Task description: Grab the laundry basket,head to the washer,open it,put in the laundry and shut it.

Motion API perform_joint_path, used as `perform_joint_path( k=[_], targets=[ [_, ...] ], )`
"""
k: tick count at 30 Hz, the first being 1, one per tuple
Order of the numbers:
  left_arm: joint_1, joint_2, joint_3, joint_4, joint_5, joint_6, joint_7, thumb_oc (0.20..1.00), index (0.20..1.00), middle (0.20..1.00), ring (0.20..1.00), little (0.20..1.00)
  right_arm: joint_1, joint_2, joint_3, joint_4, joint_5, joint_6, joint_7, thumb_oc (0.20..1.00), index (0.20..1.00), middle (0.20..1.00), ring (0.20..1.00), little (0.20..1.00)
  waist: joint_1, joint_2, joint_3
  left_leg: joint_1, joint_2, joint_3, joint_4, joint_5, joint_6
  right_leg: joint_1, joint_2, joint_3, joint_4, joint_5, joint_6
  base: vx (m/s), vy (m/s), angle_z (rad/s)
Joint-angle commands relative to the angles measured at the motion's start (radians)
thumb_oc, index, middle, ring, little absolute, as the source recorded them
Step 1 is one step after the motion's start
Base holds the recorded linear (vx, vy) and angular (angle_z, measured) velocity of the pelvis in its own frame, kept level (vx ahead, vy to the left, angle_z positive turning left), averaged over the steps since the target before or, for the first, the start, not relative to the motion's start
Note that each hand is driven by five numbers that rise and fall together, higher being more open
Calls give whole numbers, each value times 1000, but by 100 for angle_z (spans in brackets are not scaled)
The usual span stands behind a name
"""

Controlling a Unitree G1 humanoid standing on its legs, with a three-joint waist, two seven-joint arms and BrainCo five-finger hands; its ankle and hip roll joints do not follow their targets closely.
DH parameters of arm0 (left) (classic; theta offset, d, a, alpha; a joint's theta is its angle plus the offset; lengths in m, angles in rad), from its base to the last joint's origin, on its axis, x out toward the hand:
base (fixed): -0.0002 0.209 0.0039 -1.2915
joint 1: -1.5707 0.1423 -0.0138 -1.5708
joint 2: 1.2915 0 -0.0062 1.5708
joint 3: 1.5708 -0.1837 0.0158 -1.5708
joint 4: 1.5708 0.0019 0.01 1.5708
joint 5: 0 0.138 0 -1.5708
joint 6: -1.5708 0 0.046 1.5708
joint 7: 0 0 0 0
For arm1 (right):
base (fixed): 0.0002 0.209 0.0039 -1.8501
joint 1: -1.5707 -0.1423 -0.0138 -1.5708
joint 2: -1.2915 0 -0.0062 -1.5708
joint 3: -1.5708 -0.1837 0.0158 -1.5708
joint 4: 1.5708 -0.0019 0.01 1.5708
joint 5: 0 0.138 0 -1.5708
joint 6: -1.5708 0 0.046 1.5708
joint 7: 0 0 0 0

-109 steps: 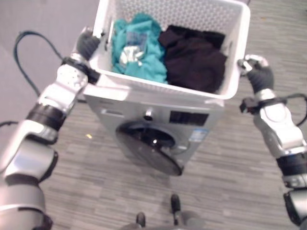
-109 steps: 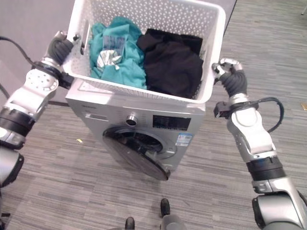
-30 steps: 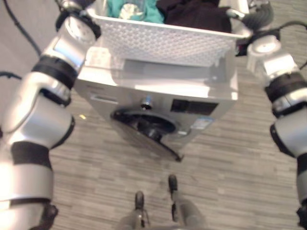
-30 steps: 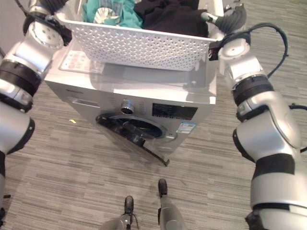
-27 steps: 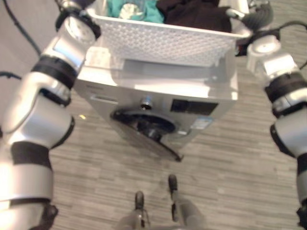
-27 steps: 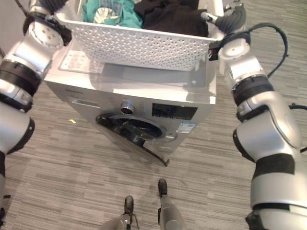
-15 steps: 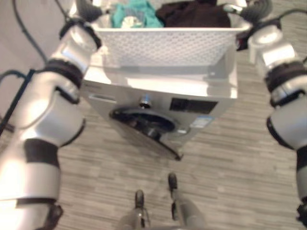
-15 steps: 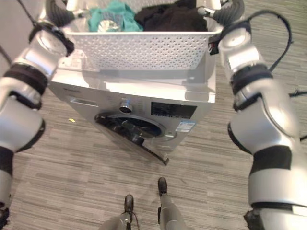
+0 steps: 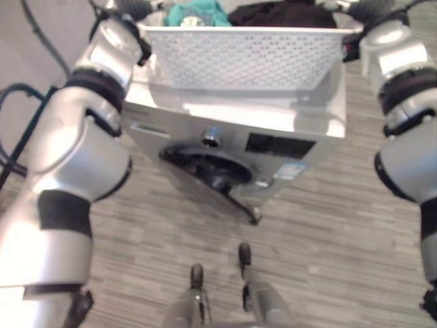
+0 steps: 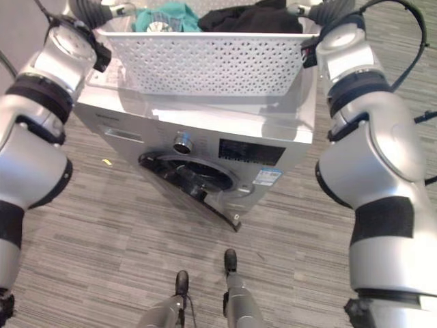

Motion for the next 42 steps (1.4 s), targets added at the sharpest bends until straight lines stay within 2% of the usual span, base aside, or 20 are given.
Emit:
perform_joint_path(
  k=[1,5,7,8,9,12,16,31,37,42],
  targets=[
    [-274,60,-100,30,-26,-59,3,1000,1000,1000,1000,1000,-161,49,7,76,54,-38,13,1000,1000,1000,1000,1000,23,-1,71,-44,56,29,30,16,-2,72,-71,-7,53,-145,122,0,0,0],
    [-296,80,-145,34,40,-58,5,1000,1000,1000,1000,1000,-160,34,-14,70,81,-41,16,1000,1000,1000,1000,1000,21,-2,71,-49,58,28,35,13,-3,68,-72,-10,59,-146,122,-20,7,5],
    [-289,78,-178,43,84,-49,-27,1000,1000,1000,1000,1000,-158,24,25,79,-14,-15,57,1000,1000,1000,1000,1000,21,-1,72,-53,57,26,37,16,-2,65,-73,-11,61,-144,122,-25,5,6],
    [-274,65,-229,65,158,-38,-79,1000,1000,1000,1000,1000,-158,33,92,110,-135,14,128,1000,1000,1000,1000,1000,22,-1,76,-52,58,26,41,16,-2,69,-73,-13,61,-143,122,-21,3,4],
    [-275,65,-229,66,159,-38,-79,1000,1000,1000,1000,1000,-159,33,92,111,-135,14,128,1000,1000,1000,1000,1000,20,-2,74,-56,57,25,39,20,-2,66,-74,-13,61,-141,123,0,0,0],
    [-237,58,-278,86,257,-27,-116,1000,1000,1000,1000,1000,-169,39,175,147,-290,33,188,1000,1000,1000,1000,1000,22,0,81,-56,58,23,41,22,-1,69,-76,-18,64,-140,122,-6,1,2],
    [-188,53,-280,99,299,-6,-138,1000,1000,1000,1000,1000,-165,42,200,147,-329,31,207,1000,1000,1000,1000,1000,24,1,83,-62,55,16,40,28,-1,64,-79,-25,65,-137,122,-19,-4,4],
    [-231,31,-255,109,266,-15,-89,1000,1000,1000,1000,1000,-183,49,169,167,-263,2,154,1000,1000,1000,1000,1000,28,4,66,-46,60,17,20,32,-3,74,-79,-27,67,-146,123,1,0,0],
    [-280,35,-230,73,222,-49,-25,1000,1000,1000,1000,1000,-193,59,112,123,-139,-45,75,1000,1000,1000,1000,1000,22,7,61,-55,60,26,17,35,-5,60,-79,-25,68,-145,122,0,0,0],
    [-286,78,-181,-19,126,-95,32,1000,1000,1000,1000,1000,-164,13,38,5,18,-100,9,1000,1000,1000,1000,1000,23,9,51,-50,61,31,23,23,-6,68,-79,-18,72,-157,121,11,7,-3]
  ],
)
